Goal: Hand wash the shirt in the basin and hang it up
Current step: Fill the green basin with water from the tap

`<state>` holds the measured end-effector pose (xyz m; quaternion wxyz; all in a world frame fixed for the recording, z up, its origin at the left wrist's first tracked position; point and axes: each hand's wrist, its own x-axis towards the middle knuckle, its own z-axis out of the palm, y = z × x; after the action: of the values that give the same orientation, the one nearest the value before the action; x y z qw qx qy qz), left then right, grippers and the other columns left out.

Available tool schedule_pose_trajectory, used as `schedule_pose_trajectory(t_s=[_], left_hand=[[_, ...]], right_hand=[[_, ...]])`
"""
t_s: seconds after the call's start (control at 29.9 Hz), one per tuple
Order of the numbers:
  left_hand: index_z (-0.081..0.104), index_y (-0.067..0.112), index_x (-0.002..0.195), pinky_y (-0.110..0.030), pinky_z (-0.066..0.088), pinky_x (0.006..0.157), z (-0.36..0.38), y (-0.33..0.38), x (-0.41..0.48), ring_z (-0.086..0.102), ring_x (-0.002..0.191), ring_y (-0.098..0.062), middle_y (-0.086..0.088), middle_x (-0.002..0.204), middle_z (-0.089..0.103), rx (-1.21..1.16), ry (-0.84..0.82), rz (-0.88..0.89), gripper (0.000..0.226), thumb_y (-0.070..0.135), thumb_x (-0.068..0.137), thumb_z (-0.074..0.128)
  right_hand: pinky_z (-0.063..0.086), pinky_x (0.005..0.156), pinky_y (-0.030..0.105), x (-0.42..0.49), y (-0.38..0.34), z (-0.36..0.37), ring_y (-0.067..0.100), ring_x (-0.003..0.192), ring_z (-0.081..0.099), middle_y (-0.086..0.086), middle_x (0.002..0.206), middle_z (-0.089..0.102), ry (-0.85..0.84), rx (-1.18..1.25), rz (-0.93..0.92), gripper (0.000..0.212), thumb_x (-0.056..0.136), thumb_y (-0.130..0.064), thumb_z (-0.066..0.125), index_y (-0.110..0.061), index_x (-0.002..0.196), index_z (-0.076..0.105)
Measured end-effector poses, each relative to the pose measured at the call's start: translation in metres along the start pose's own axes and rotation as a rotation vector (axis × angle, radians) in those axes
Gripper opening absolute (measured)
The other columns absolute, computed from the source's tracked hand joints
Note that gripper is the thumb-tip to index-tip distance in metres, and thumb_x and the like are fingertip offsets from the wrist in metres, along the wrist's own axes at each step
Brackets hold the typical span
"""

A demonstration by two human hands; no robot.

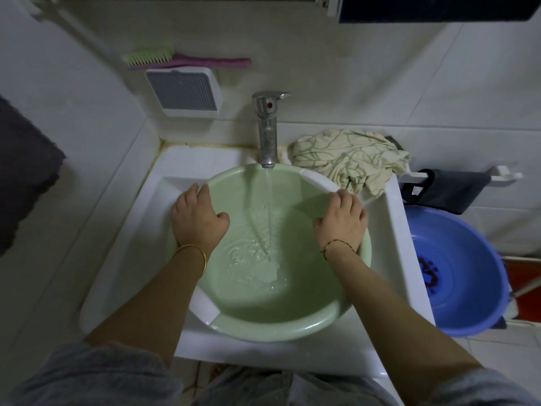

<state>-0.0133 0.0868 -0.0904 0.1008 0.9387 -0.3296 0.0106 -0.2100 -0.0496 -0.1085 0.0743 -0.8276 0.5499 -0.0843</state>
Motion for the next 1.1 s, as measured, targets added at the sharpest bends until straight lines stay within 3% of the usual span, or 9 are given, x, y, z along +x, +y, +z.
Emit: schedule_pose_trajectory(t_s=[1.1], left_hand=[[0.042,0.007,0.138,-0.040,0.030,0.104,-0.0001,-0.0001,-0.0001,0.038,0.128,-0.033,-0.014,0.145,0.040,0.003,-0.001,0.004,0.071,0.026,0.072,0.063]], right_hand=[[0.021,0.108,0.043,0.0002,-0.0002,0.0009,0.028,0.136,0.026,0.007,0.146,0.034,-0.009,0.009,0.003,0.056,0.083,-0.026,0.059,-0.008,0.133,0.041]])
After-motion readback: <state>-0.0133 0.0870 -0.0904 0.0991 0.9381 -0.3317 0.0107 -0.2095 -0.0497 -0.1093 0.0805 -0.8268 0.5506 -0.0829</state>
